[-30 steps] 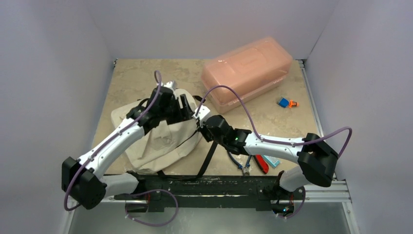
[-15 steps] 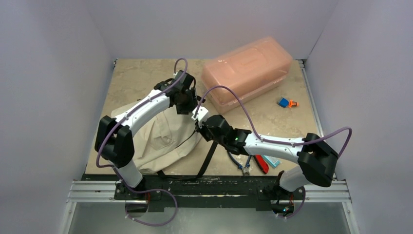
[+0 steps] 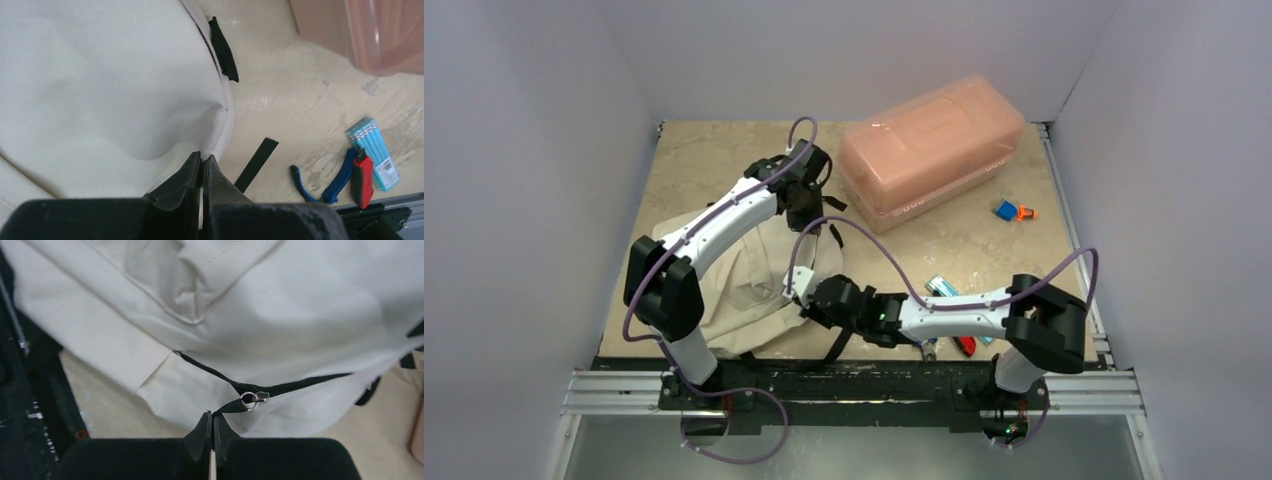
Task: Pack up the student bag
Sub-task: Zip the student bag at the center of the board.
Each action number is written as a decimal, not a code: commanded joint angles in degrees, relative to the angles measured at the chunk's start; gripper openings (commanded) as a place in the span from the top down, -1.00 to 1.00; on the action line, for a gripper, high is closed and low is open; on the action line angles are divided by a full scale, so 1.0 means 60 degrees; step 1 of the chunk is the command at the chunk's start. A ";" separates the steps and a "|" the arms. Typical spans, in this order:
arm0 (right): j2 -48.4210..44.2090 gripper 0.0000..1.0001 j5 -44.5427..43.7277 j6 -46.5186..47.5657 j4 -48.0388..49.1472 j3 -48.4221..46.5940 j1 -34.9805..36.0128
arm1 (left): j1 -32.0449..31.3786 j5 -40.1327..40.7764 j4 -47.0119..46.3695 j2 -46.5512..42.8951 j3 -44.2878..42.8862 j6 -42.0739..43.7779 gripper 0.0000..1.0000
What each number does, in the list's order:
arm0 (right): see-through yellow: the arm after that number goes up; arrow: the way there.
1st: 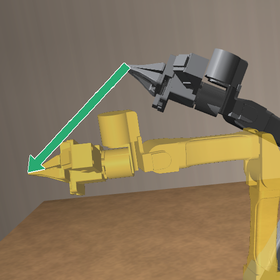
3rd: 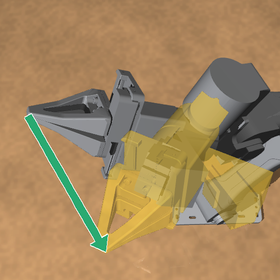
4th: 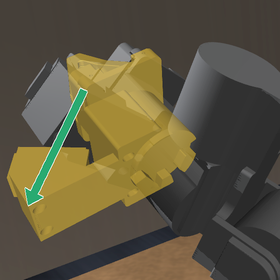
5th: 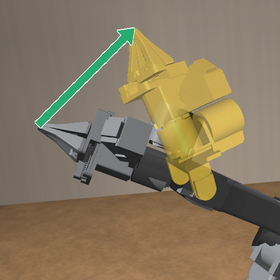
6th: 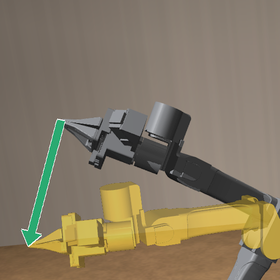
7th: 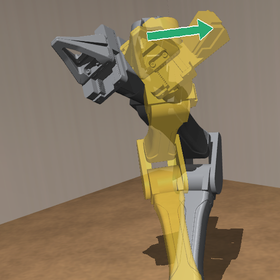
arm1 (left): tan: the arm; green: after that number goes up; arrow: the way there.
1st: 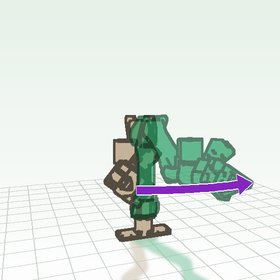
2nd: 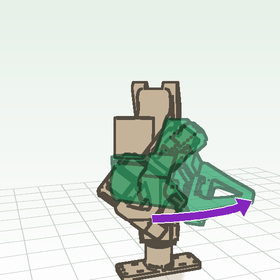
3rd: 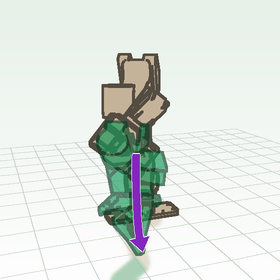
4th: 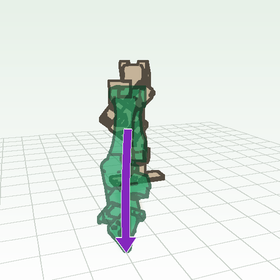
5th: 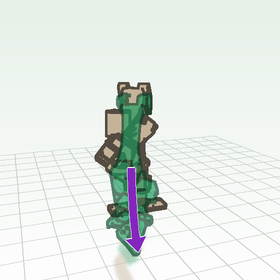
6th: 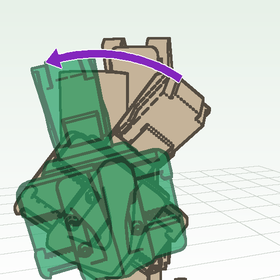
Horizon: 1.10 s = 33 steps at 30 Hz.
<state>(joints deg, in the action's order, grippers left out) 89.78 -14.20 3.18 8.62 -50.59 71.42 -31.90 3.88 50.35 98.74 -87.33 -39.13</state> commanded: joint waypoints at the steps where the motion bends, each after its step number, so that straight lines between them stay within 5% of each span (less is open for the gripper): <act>1: 0.0895 1.00 0.2138 -0.0353 -0.0032 -0.0516 0.1559 | 0.0103 0.1125 -0.1505 -0.0430 -0.0692 0.0320 1.00; 7: 0.1544 1.00 0.3169 -0.0353 -0.0164 -0.0948 0.1470 | 0.0109 0.1614 -0.1325 -0.0295 -0.1456 0.0593 1.00; 15: -0.0735 1.00 0.2860 -0.0353 0.1215 0.1168 0.0463 | 0.0235 0.2214 -0.1002 -0.0752 -0.1556 0.1237 1.00; 20: -0.0147 1.00 0.4109 -0.1523 0.1432 0.1360 0.0526 | 0.0321 0.2011 -0.0519 -0.0530 -0.2623 0.1421 1.00; 28: 0.1464 1.00 0.3721 -0.0744 0.0830 -0.0041 0.0504 | 0.0297 0.3568 0.0475 -0.0445 -0.4037 0.0909 1.00; 33: 0.0079 1.00 0.3181 -0.2372 0.1411 0.0460 -0.0219 | 0.0291 0.2588 0.0367 -0.0493 -0.3613 0.1124 1.00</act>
<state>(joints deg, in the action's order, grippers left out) 98.52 6.13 -4.05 14.04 -46.85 73.76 -29.69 20.60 59.22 98.65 -107.02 -32.45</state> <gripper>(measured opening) 0.004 0.012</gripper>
